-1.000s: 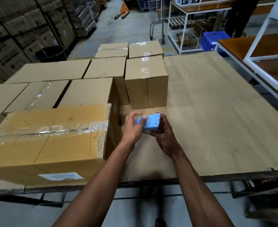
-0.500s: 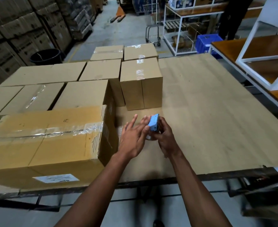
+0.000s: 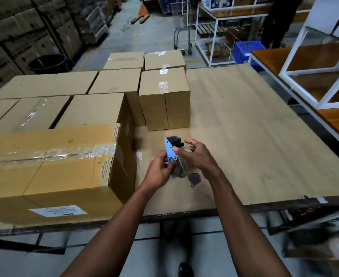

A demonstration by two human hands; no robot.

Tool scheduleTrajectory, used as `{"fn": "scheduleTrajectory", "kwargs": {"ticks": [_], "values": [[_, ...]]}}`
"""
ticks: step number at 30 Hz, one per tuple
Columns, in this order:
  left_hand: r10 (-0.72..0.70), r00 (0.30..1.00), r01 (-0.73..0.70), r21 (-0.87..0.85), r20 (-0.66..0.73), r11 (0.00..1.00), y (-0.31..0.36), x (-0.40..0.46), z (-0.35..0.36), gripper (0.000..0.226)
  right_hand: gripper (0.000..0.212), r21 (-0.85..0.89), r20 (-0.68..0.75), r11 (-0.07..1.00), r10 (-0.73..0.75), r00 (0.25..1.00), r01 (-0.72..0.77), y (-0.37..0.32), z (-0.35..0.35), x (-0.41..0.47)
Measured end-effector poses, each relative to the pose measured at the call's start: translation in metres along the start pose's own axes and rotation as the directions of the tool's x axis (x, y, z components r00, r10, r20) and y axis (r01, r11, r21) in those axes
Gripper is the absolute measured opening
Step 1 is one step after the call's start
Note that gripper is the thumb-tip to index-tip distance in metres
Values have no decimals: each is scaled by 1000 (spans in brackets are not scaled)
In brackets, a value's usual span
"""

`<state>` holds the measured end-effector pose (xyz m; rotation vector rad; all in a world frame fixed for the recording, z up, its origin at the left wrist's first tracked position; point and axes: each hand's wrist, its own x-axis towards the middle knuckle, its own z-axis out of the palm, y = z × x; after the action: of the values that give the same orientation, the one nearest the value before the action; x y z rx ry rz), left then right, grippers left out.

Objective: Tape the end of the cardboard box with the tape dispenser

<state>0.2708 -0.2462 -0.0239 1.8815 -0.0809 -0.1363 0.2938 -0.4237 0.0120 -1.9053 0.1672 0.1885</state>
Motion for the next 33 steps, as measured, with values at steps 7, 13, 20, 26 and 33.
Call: {"fn": "scheduleTrajectory", "kwargs": {"ticks": [7,13,20,26,33], "values": [[-314,949,278,-400,-27,874,-4,12,30,28,92,-110,72,994,5,997,3,29,-14,-14],[-438,891,439,-470,118,766,-7,14,42,20,49,-176,28,984,-34,999,39,34,-17,-6],[-578,813,526,-509,68,681,-33,20,36,26,60,-257,160,964,-22,987,64,53,-5,20],[-634,765,563,-592,110,577,-50,13,21,28,50,-369,177,921,-59,983,122,80,21,33],[-613,775,580,-552,150,598,-81,9,30,31,66,-456,201,881,-35,979,125,128,47,29]]}}
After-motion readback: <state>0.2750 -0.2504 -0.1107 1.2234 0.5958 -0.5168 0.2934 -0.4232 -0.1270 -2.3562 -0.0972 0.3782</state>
